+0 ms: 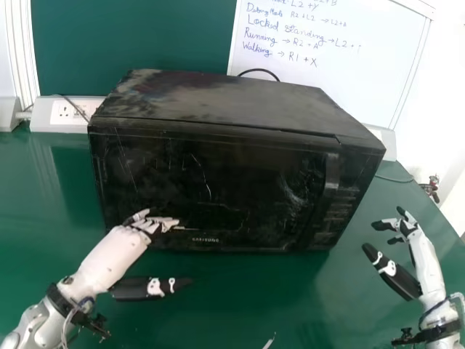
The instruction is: Put biscuit inside oven
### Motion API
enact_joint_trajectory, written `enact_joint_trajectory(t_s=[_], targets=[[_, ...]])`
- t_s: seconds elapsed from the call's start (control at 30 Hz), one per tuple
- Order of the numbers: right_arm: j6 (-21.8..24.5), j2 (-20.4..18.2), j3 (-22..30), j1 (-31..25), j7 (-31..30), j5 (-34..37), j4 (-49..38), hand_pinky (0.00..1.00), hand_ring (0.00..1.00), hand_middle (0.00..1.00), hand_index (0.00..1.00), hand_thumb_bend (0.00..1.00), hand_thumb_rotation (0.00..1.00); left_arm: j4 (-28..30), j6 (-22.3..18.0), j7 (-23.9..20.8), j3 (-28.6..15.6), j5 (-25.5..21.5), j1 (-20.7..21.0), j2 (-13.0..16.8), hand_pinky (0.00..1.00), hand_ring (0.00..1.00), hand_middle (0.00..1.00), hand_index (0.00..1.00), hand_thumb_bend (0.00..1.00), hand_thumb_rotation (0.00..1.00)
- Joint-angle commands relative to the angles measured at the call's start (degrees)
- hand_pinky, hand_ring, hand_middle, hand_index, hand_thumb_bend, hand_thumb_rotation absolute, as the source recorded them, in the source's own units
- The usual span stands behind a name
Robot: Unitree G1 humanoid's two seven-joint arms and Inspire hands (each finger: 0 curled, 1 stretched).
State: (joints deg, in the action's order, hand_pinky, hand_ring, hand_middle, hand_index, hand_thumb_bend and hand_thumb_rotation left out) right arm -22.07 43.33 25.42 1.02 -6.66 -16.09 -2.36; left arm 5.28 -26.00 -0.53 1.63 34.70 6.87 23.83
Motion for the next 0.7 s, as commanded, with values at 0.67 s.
enact_joint_trajectory(t_s=[0.67], targets=[[-1.78,0.64,0.16,0.02,-0.54,1.83,1.19,0.54,0.63,0.68,0.70,1.00,0.00,-4.71,2.66,3.49,2.54,-3.24,5.21,1.26,0.94,0.91,0.93,0.93,0.79,1.00]])
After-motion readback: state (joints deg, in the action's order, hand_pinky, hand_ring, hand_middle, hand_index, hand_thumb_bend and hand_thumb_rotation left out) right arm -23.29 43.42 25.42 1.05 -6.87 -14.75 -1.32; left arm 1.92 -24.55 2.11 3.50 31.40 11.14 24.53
